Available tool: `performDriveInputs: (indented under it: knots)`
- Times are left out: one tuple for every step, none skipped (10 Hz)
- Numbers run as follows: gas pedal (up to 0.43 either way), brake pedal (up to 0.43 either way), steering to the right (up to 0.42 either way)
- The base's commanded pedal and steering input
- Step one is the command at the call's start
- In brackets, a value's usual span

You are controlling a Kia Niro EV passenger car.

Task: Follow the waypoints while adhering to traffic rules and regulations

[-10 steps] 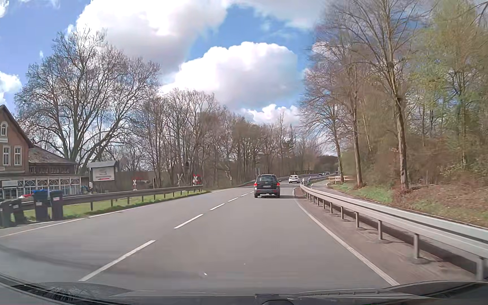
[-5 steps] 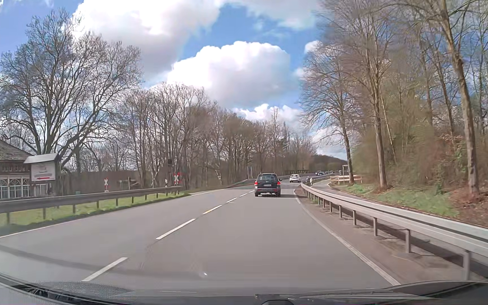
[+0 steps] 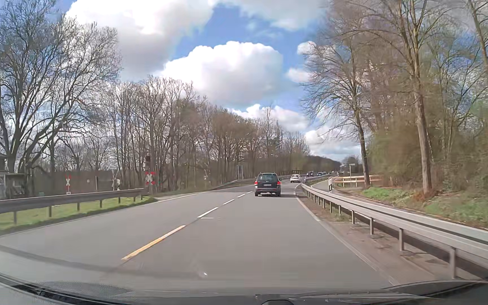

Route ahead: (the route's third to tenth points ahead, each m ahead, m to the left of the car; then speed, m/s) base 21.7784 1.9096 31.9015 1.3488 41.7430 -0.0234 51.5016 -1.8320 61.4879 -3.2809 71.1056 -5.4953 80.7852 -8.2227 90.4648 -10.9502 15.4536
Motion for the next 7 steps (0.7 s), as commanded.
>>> performDriveInputs:
  knots:
    - [0.177,0.0,0.016]
    - [0.189,0.0,0.016]
    - [0.189,0.0,0.016]
    - [0.189,0.0,0.016]
    - [0.189,0.0,0.016]
    - [0.189,0.0,0.016]
    - [0.189,0.0,0.016]
